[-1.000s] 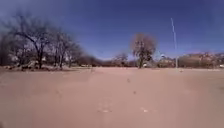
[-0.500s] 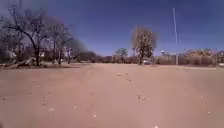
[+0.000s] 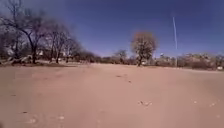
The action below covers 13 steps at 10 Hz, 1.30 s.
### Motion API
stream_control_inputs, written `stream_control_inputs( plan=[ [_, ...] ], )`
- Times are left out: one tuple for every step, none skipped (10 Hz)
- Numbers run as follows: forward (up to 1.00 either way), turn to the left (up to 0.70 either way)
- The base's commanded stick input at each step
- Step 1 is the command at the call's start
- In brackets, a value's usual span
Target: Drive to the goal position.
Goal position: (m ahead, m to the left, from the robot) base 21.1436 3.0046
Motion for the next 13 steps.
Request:
stream_control_inputs(
  plan=[
    [1.0,0.0],
    [1.0,0.0],
    [1.0,0.0],
    [1.0,0.0],
    [1.0,0.0],
    [1.0,0.0],
    [1.0,0.0],
    [1.0,0.0],
    [1.0,0.0],
    [1.0,0.0],
    [1.0,0.0],
    [1.0,0.0],
    [1.0,0.0]
  ],
)
